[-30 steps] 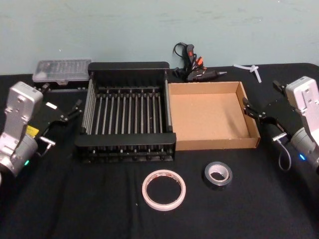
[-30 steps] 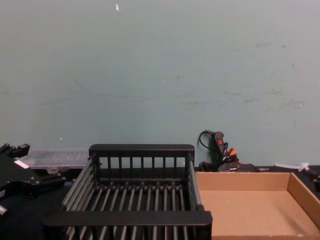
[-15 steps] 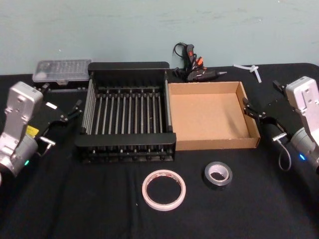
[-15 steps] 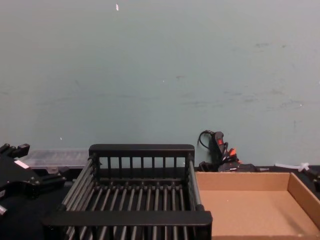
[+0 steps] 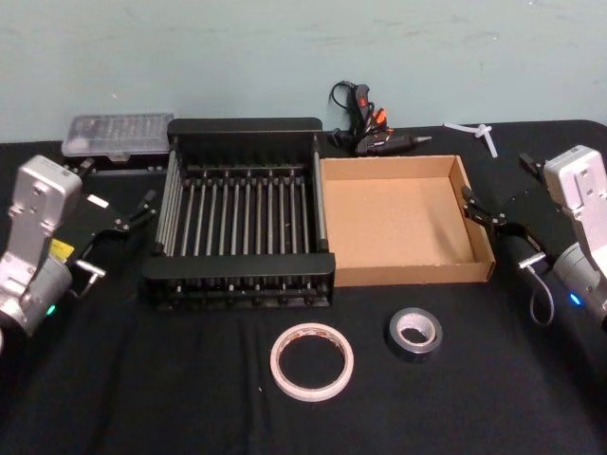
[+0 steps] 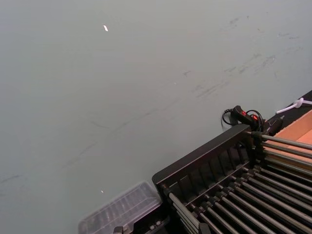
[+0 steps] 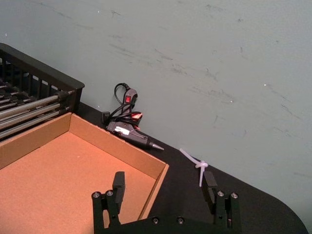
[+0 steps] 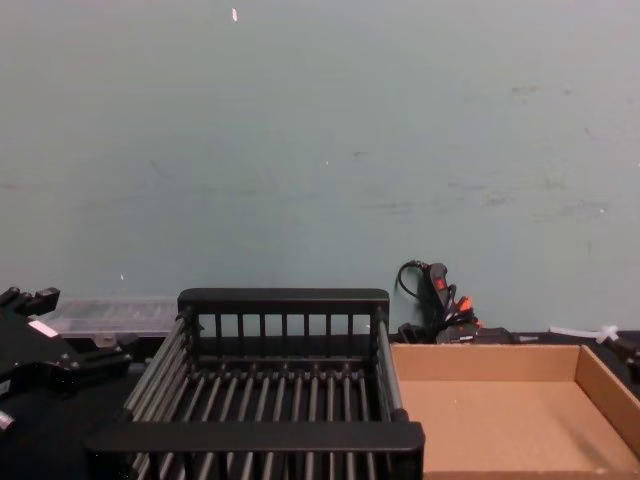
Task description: Pick up the white tape and place it into the black box , Pick up the silver tape and place it into the brown box.
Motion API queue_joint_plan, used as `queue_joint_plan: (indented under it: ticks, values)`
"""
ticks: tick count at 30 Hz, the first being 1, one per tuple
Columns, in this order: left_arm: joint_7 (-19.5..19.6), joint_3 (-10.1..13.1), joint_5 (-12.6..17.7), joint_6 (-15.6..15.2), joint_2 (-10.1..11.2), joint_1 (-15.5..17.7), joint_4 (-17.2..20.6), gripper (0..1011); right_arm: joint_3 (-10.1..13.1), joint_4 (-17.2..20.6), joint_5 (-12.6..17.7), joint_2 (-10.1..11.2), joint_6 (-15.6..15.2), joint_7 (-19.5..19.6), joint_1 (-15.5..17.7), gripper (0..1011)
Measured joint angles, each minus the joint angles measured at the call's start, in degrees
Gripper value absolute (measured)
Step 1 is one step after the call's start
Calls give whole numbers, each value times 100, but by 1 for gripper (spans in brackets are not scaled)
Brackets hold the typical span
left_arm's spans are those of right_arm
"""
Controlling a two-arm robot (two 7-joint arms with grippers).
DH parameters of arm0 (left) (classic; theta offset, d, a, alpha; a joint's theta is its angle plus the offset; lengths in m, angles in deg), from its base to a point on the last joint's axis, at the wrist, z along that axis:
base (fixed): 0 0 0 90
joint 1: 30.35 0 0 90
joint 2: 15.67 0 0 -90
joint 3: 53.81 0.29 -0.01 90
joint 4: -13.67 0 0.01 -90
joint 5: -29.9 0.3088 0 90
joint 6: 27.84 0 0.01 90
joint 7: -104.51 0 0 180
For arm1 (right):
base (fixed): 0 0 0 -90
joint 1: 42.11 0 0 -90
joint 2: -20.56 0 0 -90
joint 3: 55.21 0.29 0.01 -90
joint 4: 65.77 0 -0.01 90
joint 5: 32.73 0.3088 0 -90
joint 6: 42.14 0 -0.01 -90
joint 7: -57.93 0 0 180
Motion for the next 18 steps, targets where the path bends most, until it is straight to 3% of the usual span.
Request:
queue_joint_plan:
  ticks: [11, 18]
  values:
    - [0, 0, 0, 0, 0, 0, 0, 1001, 1, 0, 0, 0, 0, 0, 0, 1003]
    - [0, 0, 0, 0, 0, 0, 0, 1001, 169, 129, 36, -17, -7, -172, 137, 1002]
